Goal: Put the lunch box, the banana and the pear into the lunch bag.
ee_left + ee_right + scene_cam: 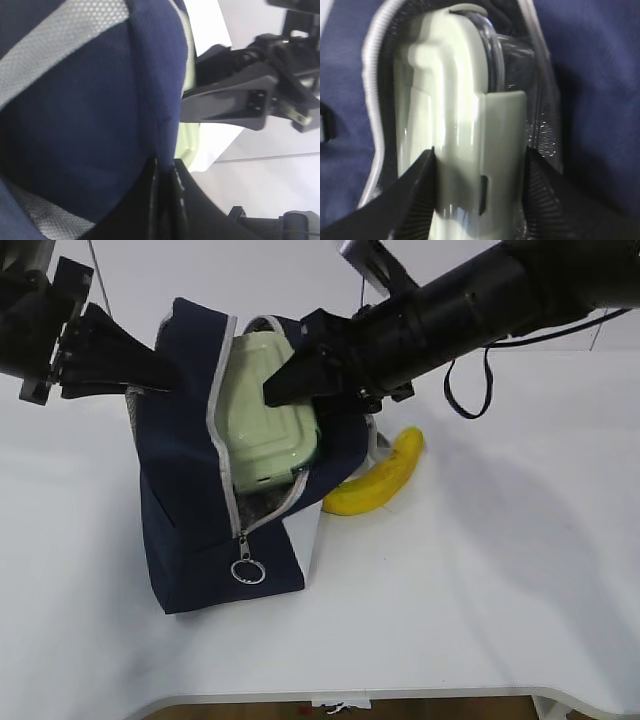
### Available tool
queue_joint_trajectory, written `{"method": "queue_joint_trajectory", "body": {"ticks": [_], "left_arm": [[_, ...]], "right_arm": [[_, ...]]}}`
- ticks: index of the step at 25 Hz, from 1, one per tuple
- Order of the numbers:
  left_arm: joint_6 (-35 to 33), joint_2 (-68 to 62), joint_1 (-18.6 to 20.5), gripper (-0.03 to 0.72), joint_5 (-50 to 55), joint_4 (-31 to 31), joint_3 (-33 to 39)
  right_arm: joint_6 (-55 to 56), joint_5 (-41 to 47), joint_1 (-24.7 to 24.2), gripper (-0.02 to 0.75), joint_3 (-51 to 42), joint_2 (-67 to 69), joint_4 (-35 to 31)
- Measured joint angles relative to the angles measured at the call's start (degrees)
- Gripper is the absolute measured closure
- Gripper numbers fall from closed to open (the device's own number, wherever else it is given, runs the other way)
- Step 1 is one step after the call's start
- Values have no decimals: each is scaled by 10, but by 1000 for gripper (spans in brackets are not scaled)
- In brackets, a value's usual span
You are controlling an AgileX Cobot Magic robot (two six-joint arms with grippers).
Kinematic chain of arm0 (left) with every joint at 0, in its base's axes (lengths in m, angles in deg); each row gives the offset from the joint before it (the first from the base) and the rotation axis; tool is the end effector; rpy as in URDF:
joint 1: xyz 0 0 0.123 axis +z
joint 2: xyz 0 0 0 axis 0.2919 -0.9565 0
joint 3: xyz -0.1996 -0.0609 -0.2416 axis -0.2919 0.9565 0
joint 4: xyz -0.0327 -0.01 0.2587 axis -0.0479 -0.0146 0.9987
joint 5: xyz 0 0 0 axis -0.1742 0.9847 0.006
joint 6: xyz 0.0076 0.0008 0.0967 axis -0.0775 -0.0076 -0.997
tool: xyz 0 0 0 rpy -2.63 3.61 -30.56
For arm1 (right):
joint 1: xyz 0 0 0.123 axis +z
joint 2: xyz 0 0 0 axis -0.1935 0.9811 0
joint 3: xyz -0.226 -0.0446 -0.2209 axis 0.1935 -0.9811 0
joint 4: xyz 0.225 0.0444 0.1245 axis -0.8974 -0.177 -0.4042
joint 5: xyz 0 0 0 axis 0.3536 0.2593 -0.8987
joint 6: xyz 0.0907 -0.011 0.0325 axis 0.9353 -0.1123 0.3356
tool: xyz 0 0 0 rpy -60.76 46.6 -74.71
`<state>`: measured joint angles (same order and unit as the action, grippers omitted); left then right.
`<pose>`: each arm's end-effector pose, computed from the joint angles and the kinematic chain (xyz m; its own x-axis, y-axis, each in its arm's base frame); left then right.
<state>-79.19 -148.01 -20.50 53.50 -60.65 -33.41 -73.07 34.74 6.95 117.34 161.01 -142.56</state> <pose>0.3249 -0.0985 0.3143 -0.9061 -0.0584 -0.4191 0.3175 0.5608 -0.7646 0.3991 0.2024 0.2860 -0.8339 -0.1337 -0.5354 -0.5070 0.5687 0.6477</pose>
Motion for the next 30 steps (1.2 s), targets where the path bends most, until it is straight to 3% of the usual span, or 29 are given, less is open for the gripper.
{"method": "queue_joint_trajectory", "body": {"ticks": [8,14,21,30], "left_arm": [[-1,0,0,685,-17,18,0],[-1,-16,0,686,-21,34,0],[-2,-18,0,686,-28,68,-1],[-2,-18,0,686,-31,87,-1]], "right_arm": [[0,-12,20,377,4,47,-39],[4,-12,31,377,66,109,-41],[64,4,36,377,155,198,-35],[117,15,36,377,167,220,12]]}}
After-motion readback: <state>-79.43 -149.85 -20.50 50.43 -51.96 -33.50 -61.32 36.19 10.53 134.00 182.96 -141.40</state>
